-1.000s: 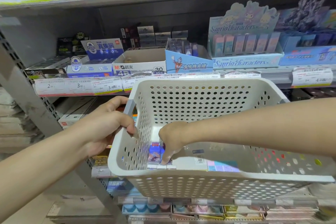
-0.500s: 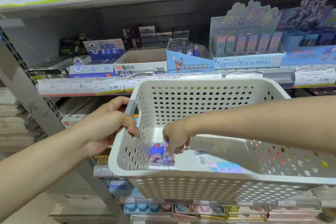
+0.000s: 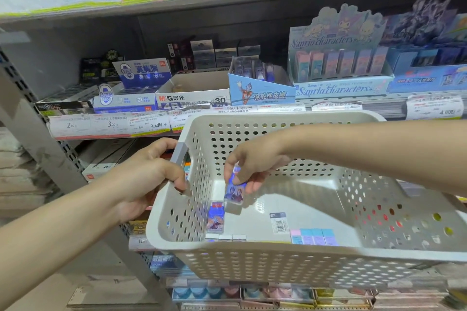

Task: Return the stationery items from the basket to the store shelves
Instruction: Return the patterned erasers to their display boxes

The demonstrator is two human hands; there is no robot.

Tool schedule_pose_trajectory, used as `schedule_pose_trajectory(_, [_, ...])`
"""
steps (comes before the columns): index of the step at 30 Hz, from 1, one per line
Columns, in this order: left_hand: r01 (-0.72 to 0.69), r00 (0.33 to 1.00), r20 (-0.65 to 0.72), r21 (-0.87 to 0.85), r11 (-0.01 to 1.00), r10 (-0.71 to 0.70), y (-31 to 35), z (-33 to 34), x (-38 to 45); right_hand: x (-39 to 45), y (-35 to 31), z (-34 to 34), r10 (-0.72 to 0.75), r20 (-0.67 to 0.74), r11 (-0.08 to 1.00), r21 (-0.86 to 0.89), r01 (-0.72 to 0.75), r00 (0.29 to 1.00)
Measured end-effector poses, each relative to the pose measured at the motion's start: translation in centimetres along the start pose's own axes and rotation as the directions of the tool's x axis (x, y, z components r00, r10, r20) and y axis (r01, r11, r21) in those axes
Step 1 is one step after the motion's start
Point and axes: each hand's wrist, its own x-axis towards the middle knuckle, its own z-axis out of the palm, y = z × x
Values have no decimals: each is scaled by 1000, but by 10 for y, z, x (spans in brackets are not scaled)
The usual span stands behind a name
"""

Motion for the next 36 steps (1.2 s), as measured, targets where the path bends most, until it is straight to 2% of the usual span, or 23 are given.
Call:
schedule_pose_trajectory(2, [6, 1000, -7, 2, 1000, -6, 0, 0, 2, -15, -4, -10, -51, 8, 995, 85, 50, 999])
schedule_pose_trajectory(5, [12, 1000, -5, 0, 1000, -12, -1, 1, 6, -39, -11, -24, -122, -33, 985, 116, 125, 992])
schedule_pose_trajectory(9, [5, 1000, 13, 0, 1000, -5, -2, 0, 10, -66, -14, -45, -222, -246, 970, 47, 240, 943])
schedule_pose_trajectory(11, [3, 1000, 29, -4, 1000, -3, -2, 0, 11, -78, -15, -57, -295, -388, 954, -62, 294, 873])
schedule_pose_trajectory(13, [-2, 999, 35, -11, 1000, 3, -3, 1, 11, -87, -16, -70, -345, -543, 935, -124, 332, 766])
schedule_pose_trajectory(14, [-4, 999, 36, -14, 1000, 5, -3, 1, 10, -89, -16, -77, -356, -601, 925, -118, 361, 716])
schedule_pose_trajectory(16, [-8, 999, 36, -13, 1000, 8, -4, 1, 10, -92, -16, -89, -359, -661, 907, -79, 415, 659])
schedule_pose_trajectory(18, [-11, 999, 35, -11, 1000, 12, -4, 1, 9, -94, -16, -98, -360, -680, 911, -108, 398, 639])
schedule_pose_trajectory(21, [-11, 1000, 29, -16, 1000, 12, -5, 0, 9, -97, -17, -104, -375, -709, 927, -280, 251, 597])
schedule_pose_trajectory(26, [-10, 1000, 14, -25, 1000, 11, -5, -3, 8, -94, -22, -110, -423, -786, 905, -391, 168, 450])
schedule_pose_trajectory(28, [-9, 1000, 9, -32, 999, 9, -5, -4, 7, -92, -22, -112, -428, -771, 897, -427, 115, 473])
schedule_pose_trajectory(32, [-3, 1000, 3, -37, 999, 3, -5, -5, 6, -87, -21, -111, -398, -679, 862, -507, -3, 617])
schedule_pose_trajectory(36, [0, 1000, 1, -33, 999, 0, -6, -6, 5, -84, -22, -107, -408, -620, 783, -616, -93, 670])
